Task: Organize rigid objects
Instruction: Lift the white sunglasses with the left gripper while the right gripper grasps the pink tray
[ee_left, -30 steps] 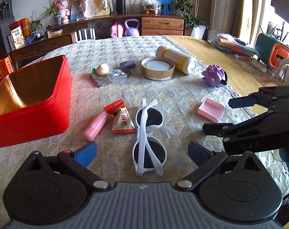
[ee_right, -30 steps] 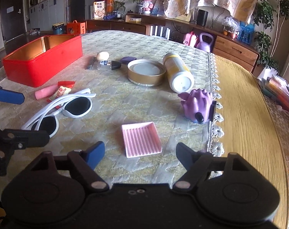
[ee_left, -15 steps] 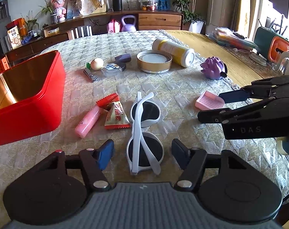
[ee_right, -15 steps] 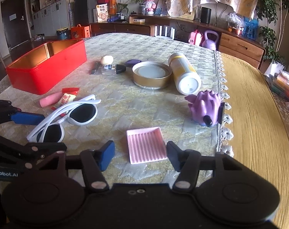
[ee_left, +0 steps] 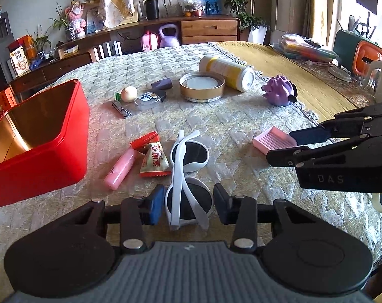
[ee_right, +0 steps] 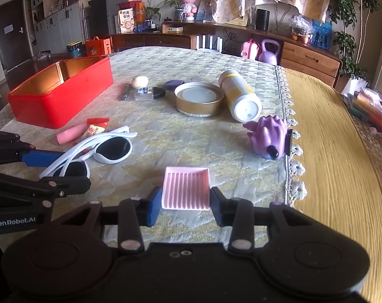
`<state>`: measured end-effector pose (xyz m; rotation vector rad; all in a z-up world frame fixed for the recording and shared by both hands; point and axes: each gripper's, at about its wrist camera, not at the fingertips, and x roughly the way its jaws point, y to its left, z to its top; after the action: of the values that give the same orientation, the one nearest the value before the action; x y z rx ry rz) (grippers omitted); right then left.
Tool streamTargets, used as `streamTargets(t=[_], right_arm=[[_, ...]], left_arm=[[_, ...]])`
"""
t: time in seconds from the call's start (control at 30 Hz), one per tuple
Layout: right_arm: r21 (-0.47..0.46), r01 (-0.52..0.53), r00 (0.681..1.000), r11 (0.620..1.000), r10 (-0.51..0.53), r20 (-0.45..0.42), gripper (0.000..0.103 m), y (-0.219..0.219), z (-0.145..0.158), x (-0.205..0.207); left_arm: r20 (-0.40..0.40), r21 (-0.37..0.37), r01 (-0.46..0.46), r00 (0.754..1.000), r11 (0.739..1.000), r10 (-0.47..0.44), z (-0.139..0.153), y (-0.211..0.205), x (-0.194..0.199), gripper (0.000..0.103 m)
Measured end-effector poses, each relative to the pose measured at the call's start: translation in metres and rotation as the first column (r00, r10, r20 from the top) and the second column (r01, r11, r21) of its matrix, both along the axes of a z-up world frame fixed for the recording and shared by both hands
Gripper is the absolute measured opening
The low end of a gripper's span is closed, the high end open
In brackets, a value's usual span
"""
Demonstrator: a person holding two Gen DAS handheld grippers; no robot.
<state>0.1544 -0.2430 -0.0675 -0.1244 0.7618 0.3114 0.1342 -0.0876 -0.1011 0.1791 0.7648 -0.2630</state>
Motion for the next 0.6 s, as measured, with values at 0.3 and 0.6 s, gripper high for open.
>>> streamTargets(t=[0.3,0.6], right_arm=[[-0.006,-0.02,1.0,1.0,0.02,0.024,0.04,0.01,0.015,-0.017],[-0.004,-0.038,0.997,0.999,0.038,0.063,0.04,0.02,0.039,-0.027]], left_arm=[[0.022,-0.035,-0.031,0.999,0.999,0.031,0.019,0.011,-0.005,0.041],[0.071,-0.097,-0.045,0.996,0.994,0.052,0.047,0.026,-0.01,0.041]])
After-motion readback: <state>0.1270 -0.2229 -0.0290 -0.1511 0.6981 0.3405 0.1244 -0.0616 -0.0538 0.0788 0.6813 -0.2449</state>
